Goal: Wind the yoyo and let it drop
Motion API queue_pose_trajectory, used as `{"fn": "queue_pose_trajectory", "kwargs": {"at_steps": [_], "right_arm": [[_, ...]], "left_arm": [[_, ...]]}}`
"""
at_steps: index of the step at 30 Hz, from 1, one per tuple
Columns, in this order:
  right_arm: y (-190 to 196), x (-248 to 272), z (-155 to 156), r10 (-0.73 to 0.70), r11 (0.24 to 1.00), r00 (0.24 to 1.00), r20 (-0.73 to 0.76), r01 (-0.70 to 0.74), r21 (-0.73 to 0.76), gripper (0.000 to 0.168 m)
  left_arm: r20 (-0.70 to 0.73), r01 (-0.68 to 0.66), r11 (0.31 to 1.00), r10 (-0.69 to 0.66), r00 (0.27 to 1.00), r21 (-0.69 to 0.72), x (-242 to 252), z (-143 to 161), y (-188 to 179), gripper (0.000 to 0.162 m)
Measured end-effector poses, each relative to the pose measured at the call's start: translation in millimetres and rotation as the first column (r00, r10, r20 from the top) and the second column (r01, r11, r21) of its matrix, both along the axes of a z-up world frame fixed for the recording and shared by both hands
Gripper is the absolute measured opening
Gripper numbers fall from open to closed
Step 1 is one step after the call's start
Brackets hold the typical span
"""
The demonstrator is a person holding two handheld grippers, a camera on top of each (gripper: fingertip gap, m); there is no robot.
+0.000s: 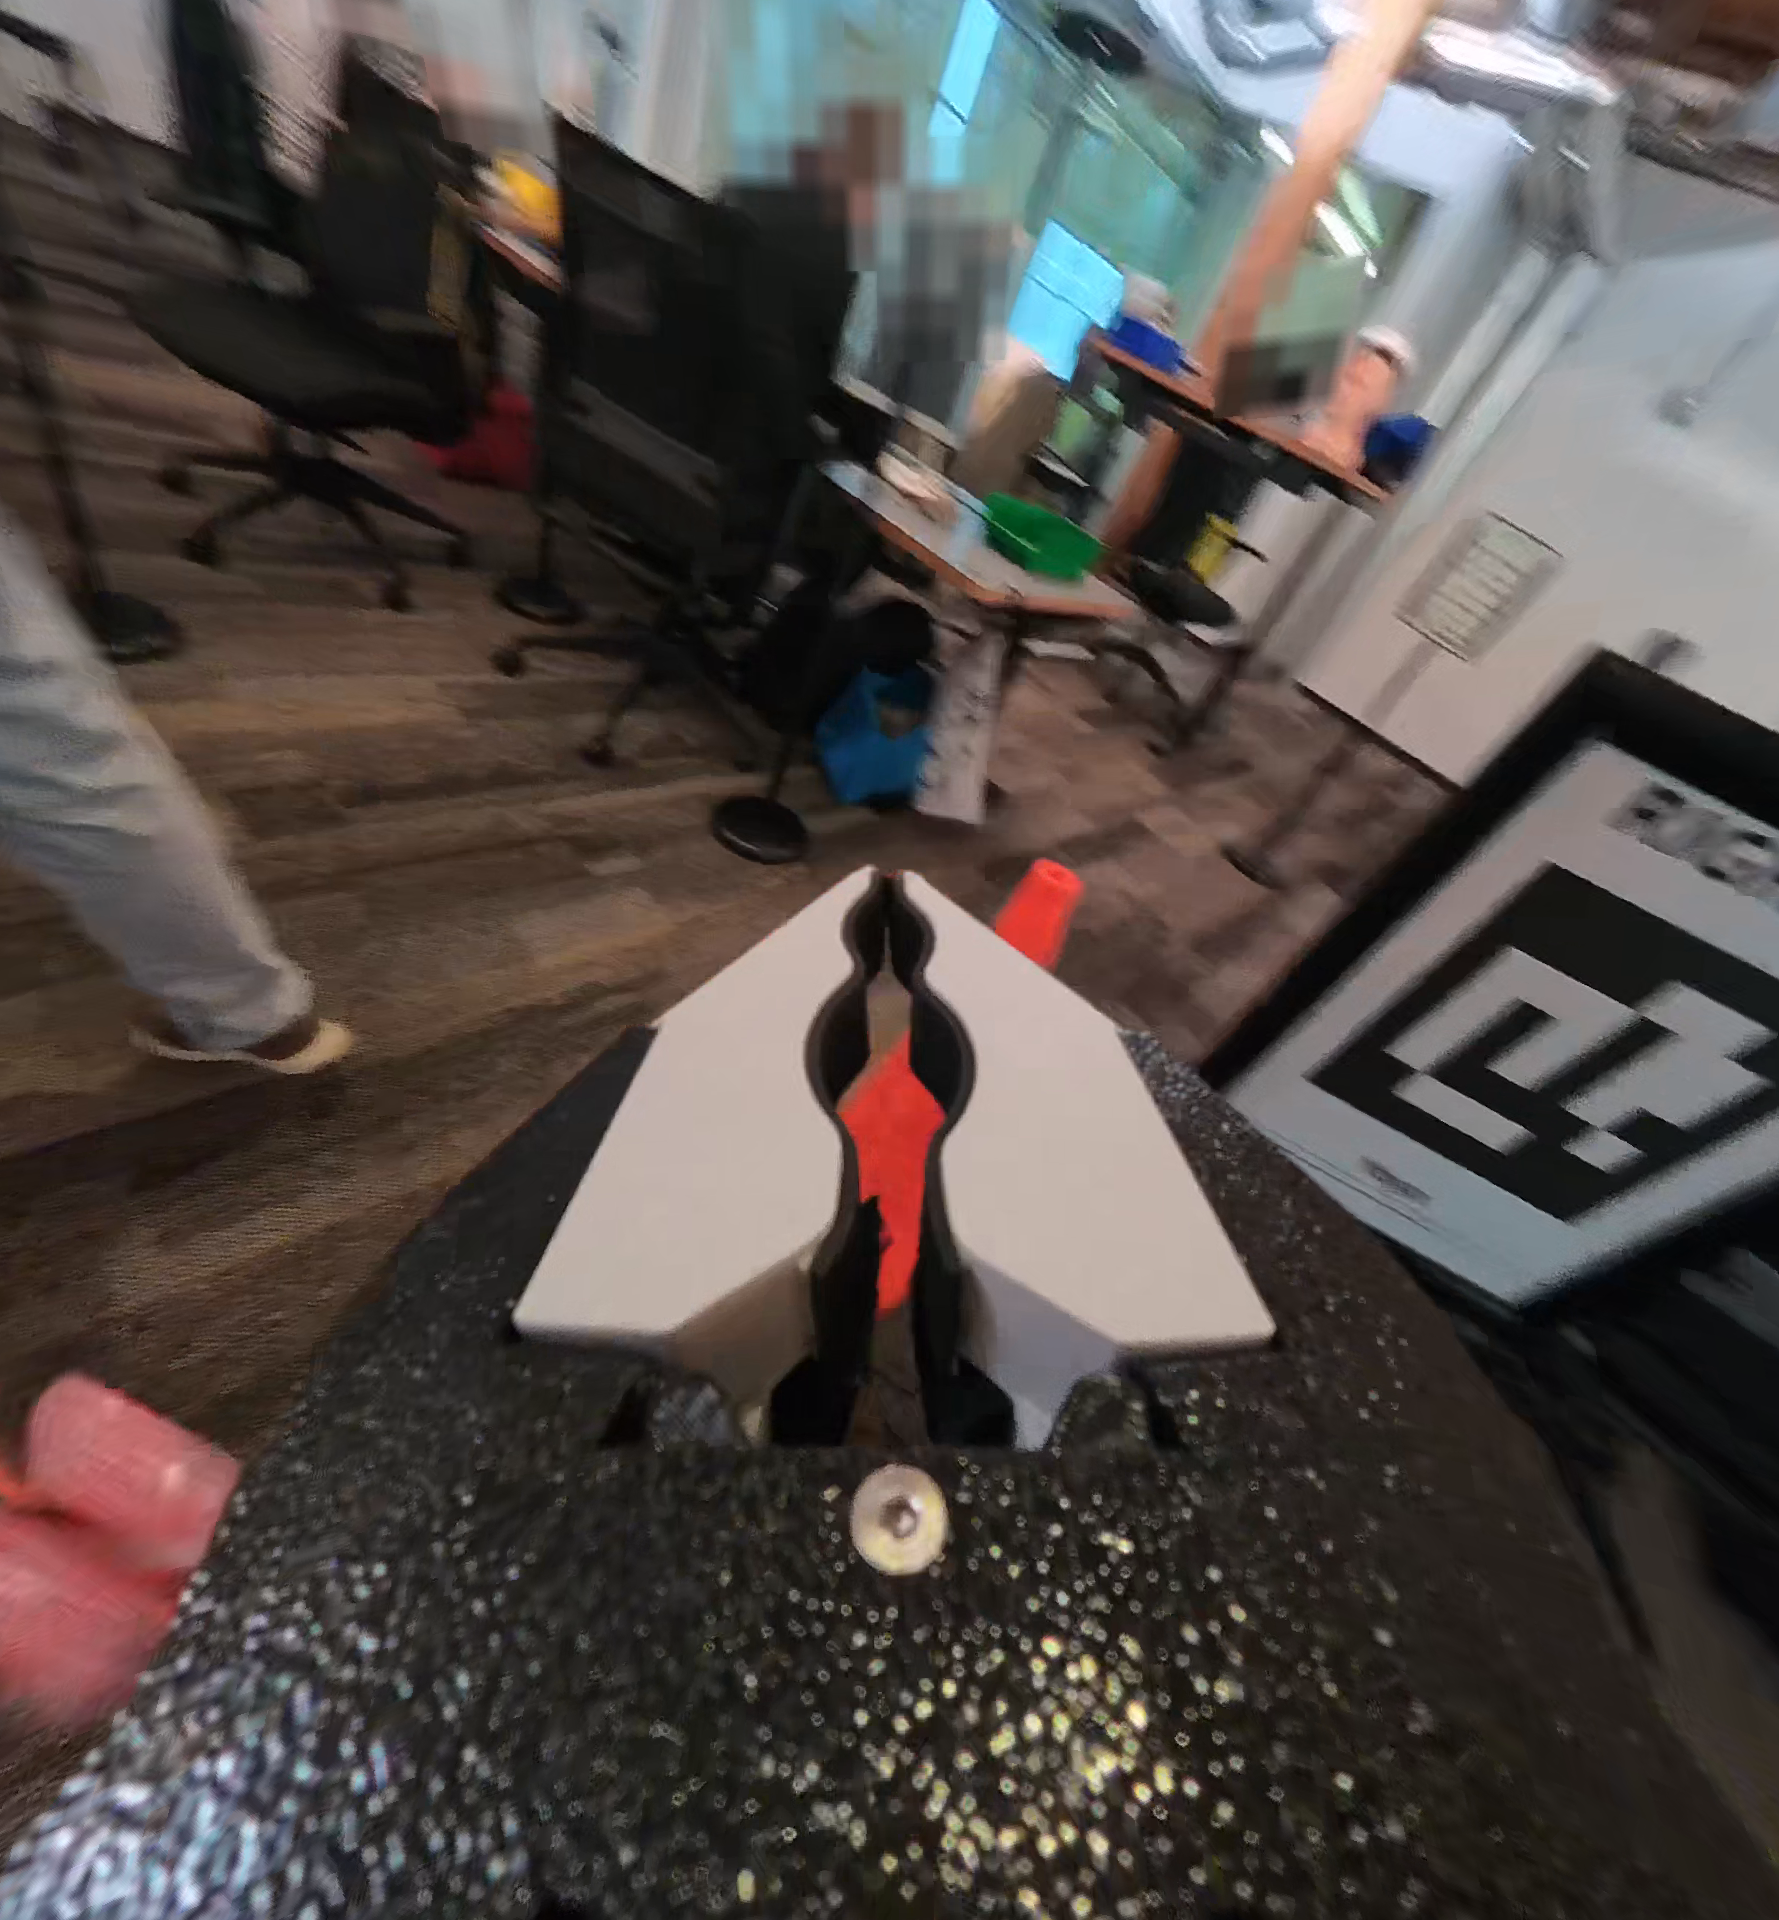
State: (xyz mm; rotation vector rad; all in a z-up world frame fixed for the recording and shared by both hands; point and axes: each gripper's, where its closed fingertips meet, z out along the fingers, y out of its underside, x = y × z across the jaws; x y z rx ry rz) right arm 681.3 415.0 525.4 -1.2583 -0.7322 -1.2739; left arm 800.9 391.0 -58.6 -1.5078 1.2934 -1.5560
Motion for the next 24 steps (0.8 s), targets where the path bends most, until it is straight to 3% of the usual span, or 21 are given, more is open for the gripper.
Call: {"fn": "queue_pose_trajectory", "kwargs": {"at_steps": [1,5,9,13,20,24], "right_arm": [[3.0,-9.3,4.2,0.025,1.000,1.000,0.000,-0.025,0.004,0.000],[26.6,-55.8,35.7,0.098,0.994,0.995,0.030,-0.099,0.036,0.000],[47.0,-97.4,101.2,0.056,0.981,0.994,0.095,-0.073,0.181,0.000],[57.3,-136.4,154.7,0.125,0.955,0.992,0.020,-0.126,0.268,0.000],[53.1,-223.0,204.8,0.305,0.886,0.952,0.007,-0.286,0.366,0.000],[30.6,-262.0,230.3,0.441,0.815,0.897,-0.006,-0.398,0.421,0.000]], "left_arm": [[0.024,-0.080,0.997,0.080,0.997,0.003,-10.7,1.7,21.6,0.000],[0.110,-0.262,0.962,0.270,0.957,-0.075,-62.1,17.7,88.5,0.000],[0.168,-0.203,0.973,0.220,0.961,-0.109,-100.6,44.1,103.3,0.000],[0.239,-0.284,0.958,0.267,0.934,0.037,-148.8,77.8,104.9,0.007],[0.274,-0.430,0.890,0.380,0.884,0.153,-261.2,140.2,144.0,0.014],[0.219,-0.504,0.843,0.464,0.858,0.186,-321.3,157.8,176.2,0.017]]}}
